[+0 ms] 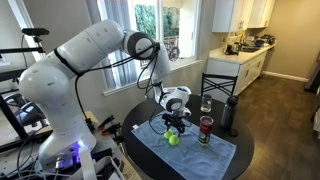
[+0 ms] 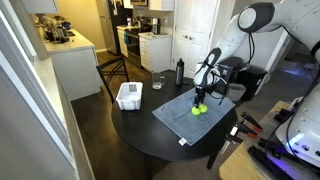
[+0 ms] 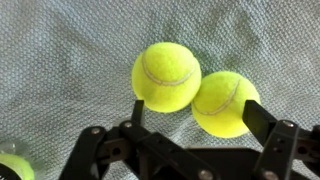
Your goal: Move the tennis ball to the jar
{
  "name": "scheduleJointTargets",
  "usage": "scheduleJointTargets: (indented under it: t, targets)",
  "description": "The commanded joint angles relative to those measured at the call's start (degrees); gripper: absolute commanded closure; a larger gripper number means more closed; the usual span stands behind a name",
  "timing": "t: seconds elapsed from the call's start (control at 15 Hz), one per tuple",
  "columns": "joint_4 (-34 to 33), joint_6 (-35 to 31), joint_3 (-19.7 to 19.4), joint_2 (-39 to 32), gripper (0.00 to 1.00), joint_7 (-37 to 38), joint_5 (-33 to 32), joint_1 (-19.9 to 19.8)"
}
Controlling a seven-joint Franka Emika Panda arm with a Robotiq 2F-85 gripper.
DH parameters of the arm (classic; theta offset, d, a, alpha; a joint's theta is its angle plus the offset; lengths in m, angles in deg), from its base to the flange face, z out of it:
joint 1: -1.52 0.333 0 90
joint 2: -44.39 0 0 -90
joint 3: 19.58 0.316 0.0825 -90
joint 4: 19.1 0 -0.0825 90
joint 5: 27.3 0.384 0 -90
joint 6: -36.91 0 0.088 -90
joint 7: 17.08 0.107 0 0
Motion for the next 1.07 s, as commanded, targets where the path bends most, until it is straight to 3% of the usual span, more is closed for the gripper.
scheduleJointTargets:
  t: [0.0, 0.33, 0.73, 1.0]
  targets:
    - [-0.1, -1.7, 2.0, -0.9, 0.00, -4.9, -2.1, -2.6]
    - [2.4, -3.1, 4.8, 2.3, 0.00, -14.8, -7.5, -4.2]
    - [4.6, 2.5, 10.2, 3.3, 0.00, -29.1, -8.3, -7.1]
    - [4.1, 10.4, 8.9, 3.6, 0.00, -38.2, -8.6, -5.7]
